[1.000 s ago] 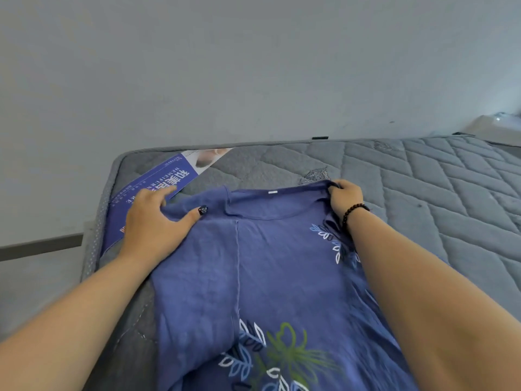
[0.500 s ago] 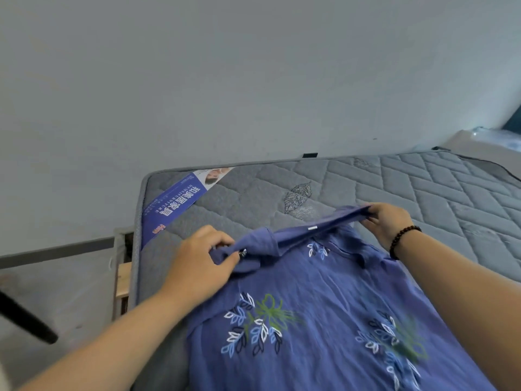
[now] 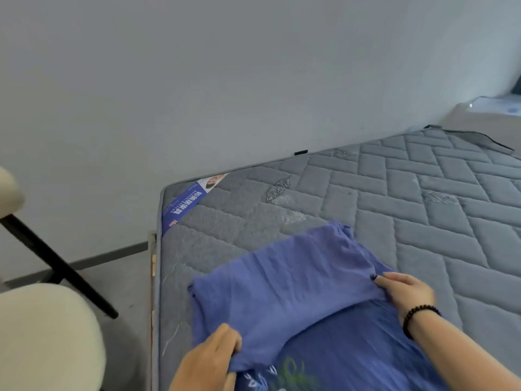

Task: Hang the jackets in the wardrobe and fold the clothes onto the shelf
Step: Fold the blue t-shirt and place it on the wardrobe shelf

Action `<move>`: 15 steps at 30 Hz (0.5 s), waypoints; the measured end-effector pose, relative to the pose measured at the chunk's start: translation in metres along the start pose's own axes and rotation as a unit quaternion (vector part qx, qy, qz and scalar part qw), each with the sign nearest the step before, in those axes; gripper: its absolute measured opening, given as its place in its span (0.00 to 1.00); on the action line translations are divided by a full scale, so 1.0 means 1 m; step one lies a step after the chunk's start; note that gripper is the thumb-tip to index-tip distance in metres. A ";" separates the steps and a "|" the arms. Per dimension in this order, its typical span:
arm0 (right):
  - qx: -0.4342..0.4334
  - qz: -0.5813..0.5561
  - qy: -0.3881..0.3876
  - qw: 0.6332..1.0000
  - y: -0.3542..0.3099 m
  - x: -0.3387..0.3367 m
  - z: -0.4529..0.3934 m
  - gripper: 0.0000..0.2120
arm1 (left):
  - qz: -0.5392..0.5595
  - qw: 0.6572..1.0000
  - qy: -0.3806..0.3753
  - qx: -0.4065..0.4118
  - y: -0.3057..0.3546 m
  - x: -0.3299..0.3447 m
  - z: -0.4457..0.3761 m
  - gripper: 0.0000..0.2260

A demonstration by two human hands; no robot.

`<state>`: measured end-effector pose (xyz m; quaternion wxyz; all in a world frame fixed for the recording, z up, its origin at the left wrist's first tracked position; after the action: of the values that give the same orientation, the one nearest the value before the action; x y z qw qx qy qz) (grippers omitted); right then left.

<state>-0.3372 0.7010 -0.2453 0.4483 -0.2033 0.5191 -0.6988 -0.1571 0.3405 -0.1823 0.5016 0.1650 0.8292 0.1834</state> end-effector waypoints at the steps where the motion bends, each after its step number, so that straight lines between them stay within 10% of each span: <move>1: 0.009 0.000 0.003 1.000 0.007 -0.014 0.005 0.15 | -0.004 0.999 -0.034 -0.009 -0.008 0.011 0.016 0.11; 5: 0.022 -0.001 -0.015 1.000 0.035 -0.047 0.014 0.20 | -0.113 0.982 -0.142 0.050 -0.008 0.028 0.059 0.22; 15: 0.015 0.023 -0.014 1.000 0.058 -0.105 0.023 0.10 | -0.236 0.940 -0.036 0.245 0.065 0.023 0.099 0.21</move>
<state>-0.2420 0.7726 -0.2706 0.4748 -0.1940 0.5066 -0.6931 -0.0731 0.4217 -0.2117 0.5040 0.0887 0.8450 -0.1553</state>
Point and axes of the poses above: each hand's wrist, its own z-axis away from the middle knuckle, its own x-axis out of the palm, y = z × x, the point moved 10 cm from there along -z, towards the middle knuckle, and after that the axes turned 10 degrees about y, right-handed, at the moved point
